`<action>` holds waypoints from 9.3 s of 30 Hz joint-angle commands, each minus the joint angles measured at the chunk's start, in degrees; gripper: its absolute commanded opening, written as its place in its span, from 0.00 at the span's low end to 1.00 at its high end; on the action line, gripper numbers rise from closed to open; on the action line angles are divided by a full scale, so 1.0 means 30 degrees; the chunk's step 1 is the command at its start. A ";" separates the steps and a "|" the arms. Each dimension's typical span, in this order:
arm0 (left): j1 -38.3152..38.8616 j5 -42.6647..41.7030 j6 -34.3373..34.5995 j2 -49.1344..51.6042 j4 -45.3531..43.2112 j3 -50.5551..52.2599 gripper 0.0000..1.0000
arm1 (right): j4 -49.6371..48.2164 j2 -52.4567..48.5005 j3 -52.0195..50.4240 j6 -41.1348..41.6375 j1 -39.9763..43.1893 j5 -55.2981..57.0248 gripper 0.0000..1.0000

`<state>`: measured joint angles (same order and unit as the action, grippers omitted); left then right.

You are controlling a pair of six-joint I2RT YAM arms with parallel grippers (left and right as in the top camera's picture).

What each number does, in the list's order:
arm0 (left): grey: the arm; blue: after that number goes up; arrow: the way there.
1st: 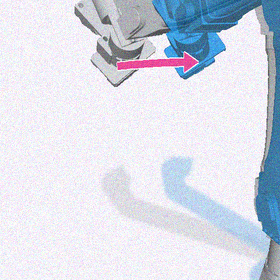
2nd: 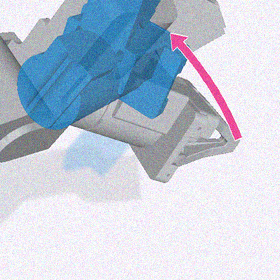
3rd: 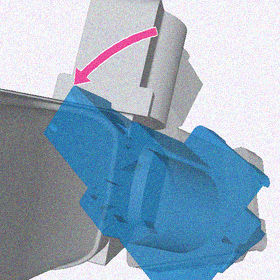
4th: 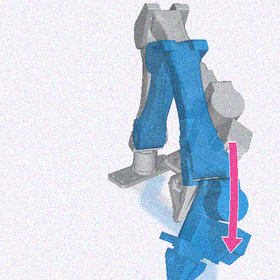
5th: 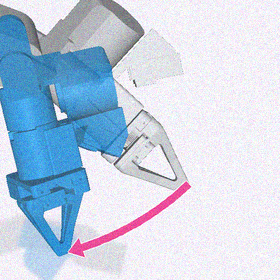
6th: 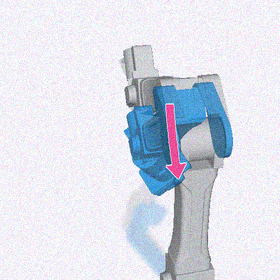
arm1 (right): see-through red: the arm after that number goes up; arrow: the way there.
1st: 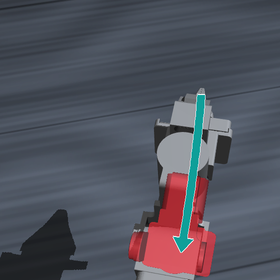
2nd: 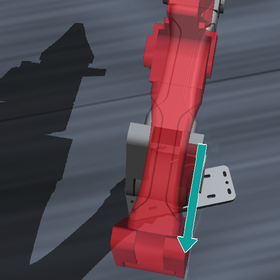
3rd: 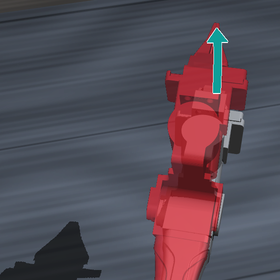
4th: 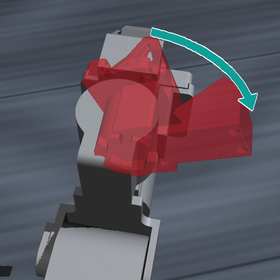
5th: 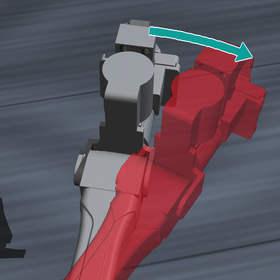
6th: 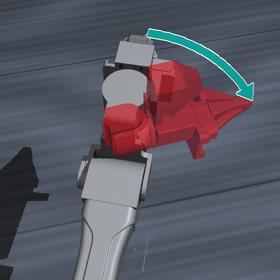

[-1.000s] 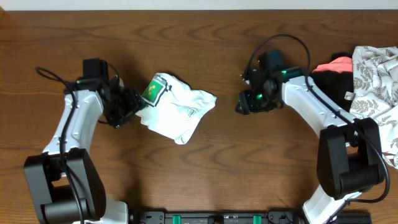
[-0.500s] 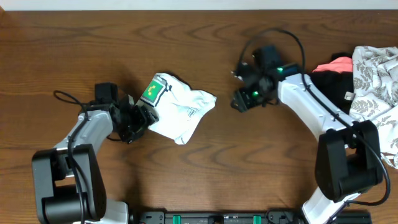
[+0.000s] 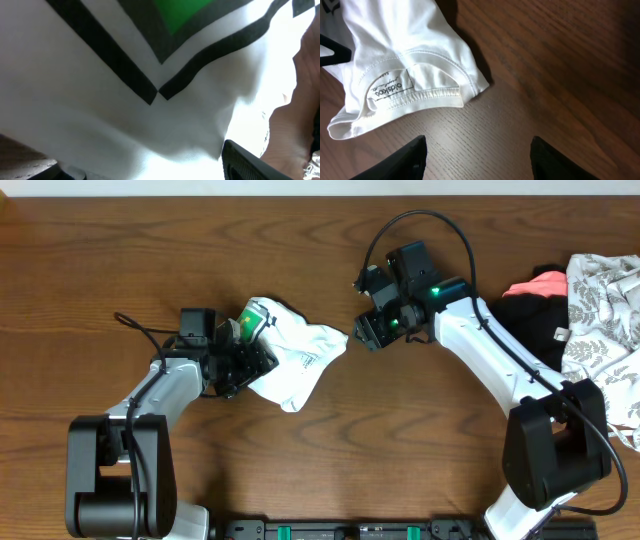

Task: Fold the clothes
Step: 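Grasp the T-shirt bundle's left side with the left gripper, then lift and carry the T-shirt bundle to the far left edge with left gripper, then lower and press the T-shirt bundle down at the left edge, then release the T-shirt and retract the left gripper toward the base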

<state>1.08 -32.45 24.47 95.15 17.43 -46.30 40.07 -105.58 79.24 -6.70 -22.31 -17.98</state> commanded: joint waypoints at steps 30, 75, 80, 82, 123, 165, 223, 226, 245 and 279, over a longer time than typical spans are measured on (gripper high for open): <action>0.1698 0.3198 0.7227 0.1829 -0.9989 0.3504 0.19 | 0.0313 -0.1093 0.0197 -0.1712 -0.1209 0.0488 0.66; -1.0076 0.8131 0.5115 -0.2237 -1.2145 0.0204 0.06 | 0.4452 0.5231 0.0197 -0.1362 0.2222 0.2361 0.68; -1.1132 0.8131 0.6521 -0.0845 -1.0877 0.0211 0.06 | 0.4452 0.5224 0.0197 -0.1362 0.2222 0.2361 0.68; -1.1417 0.8131 0.6819 -0.0517 -1.0426 0.0211 0.06 | 0.4452 0.5224 0.0197 -0.1355 0.2222 0.2361 0.68; -1.1868 0.4685 0.6856 -0.6419 -0.7395 0.0204 0.08 | 0.4510 0.4524 -0.0459 -0.1355 0.2339 0.2492 0.71; -1.0535 1.7558 0.0306 0.6499 -0.3483 -0.2113 0.13 | 0.4772 0.4524 -0.0459 -0.0495 0.2295 0.2346 0.71; -0.8808 1.4637 -0.0648 0.5829 -0.0036 -0.4248 0.06 | 0.5457 0.4524 -0.0459 -0.0255 0.2288 0.2266 0.70; -0.8808 1.3821 -0.0648 0.6025 -0.1916 -0.4248 0.06 | 0.5450 0.4524 -0.0459 -0.0197 0.2288 0.1916 0.70; -0.8794 0.8939 -0.1530 0.2528 -0.4226 -0.6258 0.86 | 0.5289 0.4524 -0.0459 -0.0146 0.2288 0.1858 0.76; -0.0364 0.7512 -0.6936 -0.7264 0.7468 -0.6040 0.98 | 0.4058 0.8298 -0.1056 0.2433 0.6878 0.1719 0.99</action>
<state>0.01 -7.46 4.43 78.26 39.40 -64.40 51.75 -87.22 77.01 -0.21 -2.09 -12.05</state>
